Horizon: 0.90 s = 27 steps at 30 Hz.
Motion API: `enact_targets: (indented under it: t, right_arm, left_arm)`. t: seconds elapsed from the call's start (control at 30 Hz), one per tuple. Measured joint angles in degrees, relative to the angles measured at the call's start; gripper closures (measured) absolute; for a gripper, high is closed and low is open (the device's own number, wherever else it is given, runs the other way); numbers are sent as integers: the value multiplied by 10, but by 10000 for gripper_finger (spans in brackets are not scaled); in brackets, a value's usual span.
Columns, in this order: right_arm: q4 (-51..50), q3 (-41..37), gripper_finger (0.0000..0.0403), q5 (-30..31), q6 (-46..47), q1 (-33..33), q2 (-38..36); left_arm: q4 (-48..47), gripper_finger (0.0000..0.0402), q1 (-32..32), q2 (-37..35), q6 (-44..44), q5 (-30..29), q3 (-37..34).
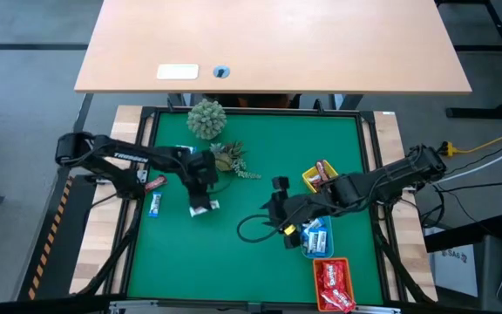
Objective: Sort candy
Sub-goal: Put the white candy into the yellow bin
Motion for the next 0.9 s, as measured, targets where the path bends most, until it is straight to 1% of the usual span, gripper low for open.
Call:
enact_targets:
  t: [0.2, 0.37, 0.47, 0.6, 0.77, 0.9]
  right_arm:
    - [32, 0, 219, 0, -42, 0, 38]
    - [32, 0, 219, 6, -46, 0, 70]
    - [40, 0, 219, 24, -53, 0, 82]
    - [83, 0, 219, 44, -85, 0, 90]
    - [146, 0, 219, 43, -139, 0, 95]
    - [167, 0, 219, -4, -167, 0, 102]
  left_arm:
    - [176, 276, -81, -1, -88, -33, 1]
    - [343, 276, -125, -1, -143, -37, 1]
    - [407, 276, -145, -1, -160, -39, 1]
    - [437, 276, -166, -1, -162, -54, 1]
    - [439, 276, -180, -1, -161, -68, 1]
    - [443, 276, -184, -1, -160, -84, 1]
